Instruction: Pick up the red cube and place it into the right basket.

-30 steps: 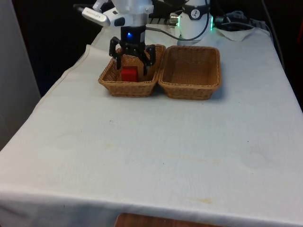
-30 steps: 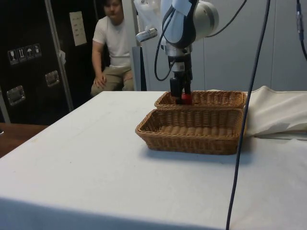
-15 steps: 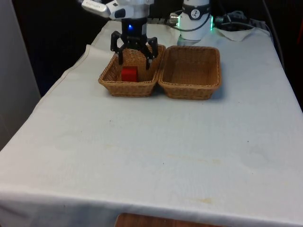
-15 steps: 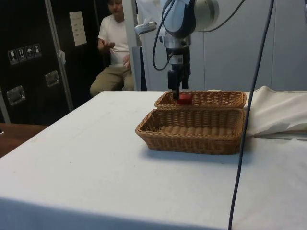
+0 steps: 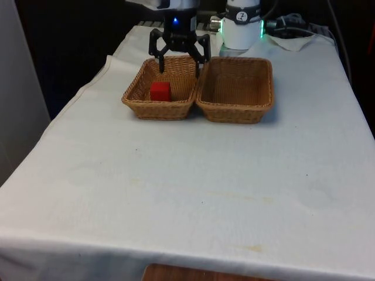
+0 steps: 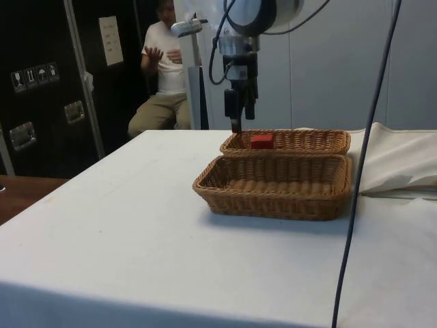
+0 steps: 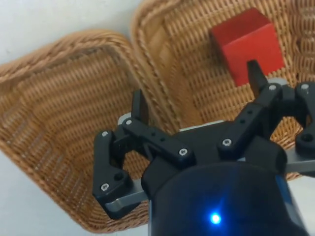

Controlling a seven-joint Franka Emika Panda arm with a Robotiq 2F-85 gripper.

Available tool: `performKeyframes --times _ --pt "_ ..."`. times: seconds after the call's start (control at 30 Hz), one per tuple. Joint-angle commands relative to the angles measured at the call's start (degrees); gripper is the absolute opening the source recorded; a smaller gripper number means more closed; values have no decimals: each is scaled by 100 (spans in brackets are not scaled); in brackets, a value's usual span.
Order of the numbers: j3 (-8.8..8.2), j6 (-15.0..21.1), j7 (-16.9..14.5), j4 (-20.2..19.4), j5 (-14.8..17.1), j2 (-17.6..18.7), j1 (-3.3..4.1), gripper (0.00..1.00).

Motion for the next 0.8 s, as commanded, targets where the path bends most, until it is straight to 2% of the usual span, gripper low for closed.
performKeyframes --times 0.0,0.1,0.13,0.17,0.4,0.43,0.47,0.73,0.77 --pt "-11 -34 109 23 -97 0 40 100" --pt "80 -52 149 63 -97 -11 46 100" --pt "86 -17 40 34 0 -17 0 100" --pt "103 -52 160 74 -97 -11 46 100" --pt "350 -74 258 172 -92 -23 46 100" --pt "361 -46 160 155 0 -29 6 100" --pt "378 -74 269 183 -92 -17 46 100" --pt "607 -74 367 235 -132 -46 69 100" --pt "642 -52 241 235 0 -34 23 100"
